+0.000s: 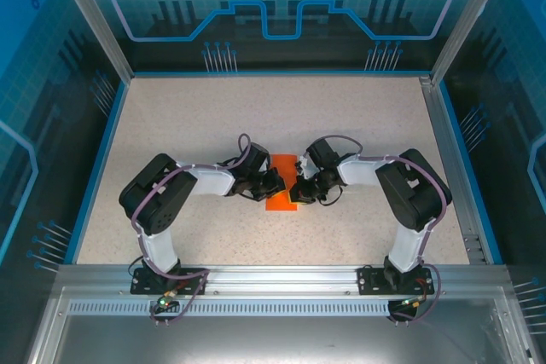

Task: Fold a paper plane with a square sheet of paper (pick it up from the middle)
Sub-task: Fold the triangle a second time at the center of the table.

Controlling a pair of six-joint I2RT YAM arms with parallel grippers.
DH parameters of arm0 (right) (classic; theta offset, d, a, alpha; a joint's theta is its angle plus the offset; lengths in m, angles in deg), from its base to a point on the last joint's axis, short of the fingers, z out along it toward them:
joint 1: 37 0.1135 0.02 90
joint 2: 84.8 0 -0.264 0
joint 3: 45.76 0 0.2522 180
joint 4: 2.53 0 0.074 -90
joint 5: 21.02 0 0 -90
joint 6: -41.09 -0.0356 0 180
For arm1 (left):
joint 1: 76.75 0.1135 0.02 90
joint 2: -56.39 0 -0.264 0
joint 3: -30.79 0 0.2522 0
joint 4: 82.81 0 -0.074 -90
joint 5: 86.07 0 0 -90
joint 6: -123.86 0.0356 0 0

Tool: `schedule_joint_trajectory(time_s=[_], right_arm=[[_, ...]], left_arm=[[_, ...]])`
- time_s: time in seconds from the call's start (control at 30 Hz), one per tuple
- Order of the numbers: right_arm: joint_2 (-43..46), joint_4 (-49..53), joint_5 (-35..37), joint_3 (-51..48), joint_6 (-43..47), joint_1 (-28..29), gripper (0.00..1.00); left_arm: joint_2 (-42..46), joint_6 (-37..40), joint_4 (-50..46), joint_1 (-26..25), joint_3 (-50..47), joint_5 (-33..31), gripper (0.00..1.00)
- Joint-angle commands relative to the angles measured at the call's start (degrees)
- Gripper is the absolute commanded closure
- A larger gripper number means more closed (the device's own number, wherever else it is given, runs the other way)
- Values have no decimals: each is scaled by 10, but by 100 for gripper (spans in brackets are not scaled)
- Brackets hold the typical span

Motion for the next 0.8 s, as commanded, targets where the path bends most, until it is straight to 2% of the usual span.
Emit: schedule_joint_trajectory(time_s=[0.0,0.27,0.77], right_arm=[[-27,37,44,-27,-7,7,97],[-28,46,52,-30,-2,7,99],[-29,47,53,-37,-1,7,100]], left_arm=[[-22,3,-13,-2,-22,-38,93],[1,21,-18,7,-26,-63,92],[11,52,0,56,-34,-72,90]])
